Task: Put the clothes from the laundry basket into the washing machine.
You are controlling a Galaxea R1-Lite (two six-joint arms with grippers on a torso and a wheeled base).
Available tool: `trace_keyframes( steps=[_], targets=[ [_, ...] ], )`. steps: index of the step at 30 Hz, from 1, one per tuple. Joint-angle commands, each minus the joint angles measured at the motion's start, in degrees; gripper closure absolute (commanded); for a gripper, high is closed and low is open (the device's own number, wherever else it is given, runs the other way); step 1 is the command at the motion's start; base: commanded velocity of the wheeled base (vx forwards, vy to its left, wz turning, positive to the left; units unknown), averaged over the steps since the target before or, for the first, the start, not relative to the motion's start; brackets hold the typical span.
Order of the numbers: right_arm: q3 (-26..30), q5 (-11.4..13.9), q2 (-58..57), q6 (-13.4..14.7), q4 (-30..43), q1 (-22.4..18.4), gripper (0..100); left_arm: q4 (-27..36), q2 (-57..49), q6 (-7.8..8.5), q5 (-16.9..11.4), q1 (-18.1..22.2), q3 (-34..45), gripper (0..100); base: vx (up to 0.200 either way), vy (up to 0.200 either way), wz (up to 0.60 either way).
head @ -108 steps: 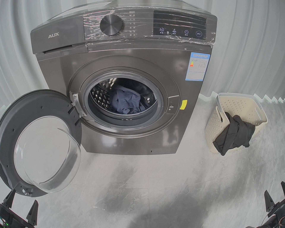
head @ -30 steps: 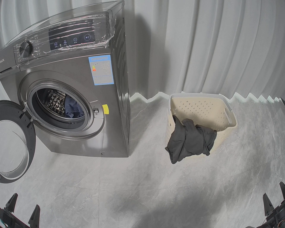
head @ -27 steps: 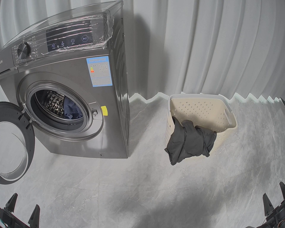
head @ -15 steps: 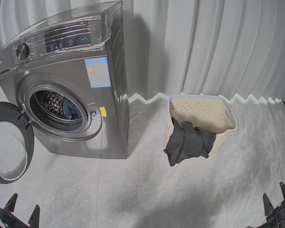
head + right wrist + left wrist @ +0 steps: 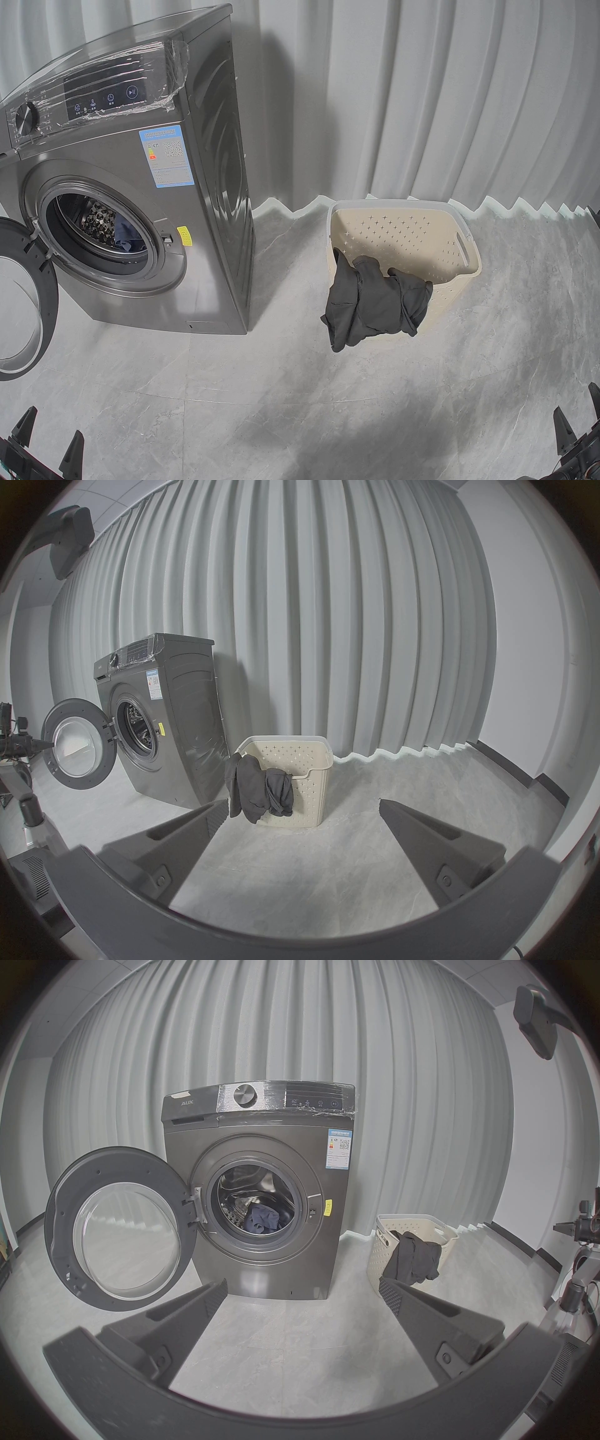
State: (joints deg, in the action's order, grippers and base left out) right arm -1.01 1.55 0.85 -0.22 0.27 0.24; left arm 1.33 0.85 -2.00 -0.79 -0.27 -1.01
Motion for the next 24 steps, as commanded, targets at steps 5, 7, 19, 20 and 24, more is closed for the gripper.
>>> trace_keyframes(
  steps=[5, 7, 19, 20, 24],
  targets=[
    [0.9, 0.0, -0.4, 0.0, 0.0, 0.0, 0, 0.0, -0.9, -0.02, 0.0, 0.0, 0.6, 0, 0.0, -0.2, 0.0],
    [0.9, 0.0, -0.4, 0.0, 0.0, 0.0, 0, 0.0, -0.9, -0.02, 0.0, 0.0, 0.6, 0, 0.0, -0.2, 0.0],
    [0.9, 0.0, -0.4, 0.0, 0.0, 0.0, 0, 0.0, -0.9, -0.02, 0.0, 0.0, 0.6, 0, 0.0, 0.0, 0.0],
    [0.9, 0.0, -0.4, 0.0, 0.0, 0.0, 0, 0.0, -0.9, -0.02, 0.0, 0.0, 0.6, 0, 0.2, 0.0, 0.0],
    [0.9, 0.0, -0.4, 0.0, 0.0, 0.0, 0, 0.0, -0.9, -0.11, 0.1, 0.0, 0.6, 0, 0.2, 0.0, 0.0]
  ],
)
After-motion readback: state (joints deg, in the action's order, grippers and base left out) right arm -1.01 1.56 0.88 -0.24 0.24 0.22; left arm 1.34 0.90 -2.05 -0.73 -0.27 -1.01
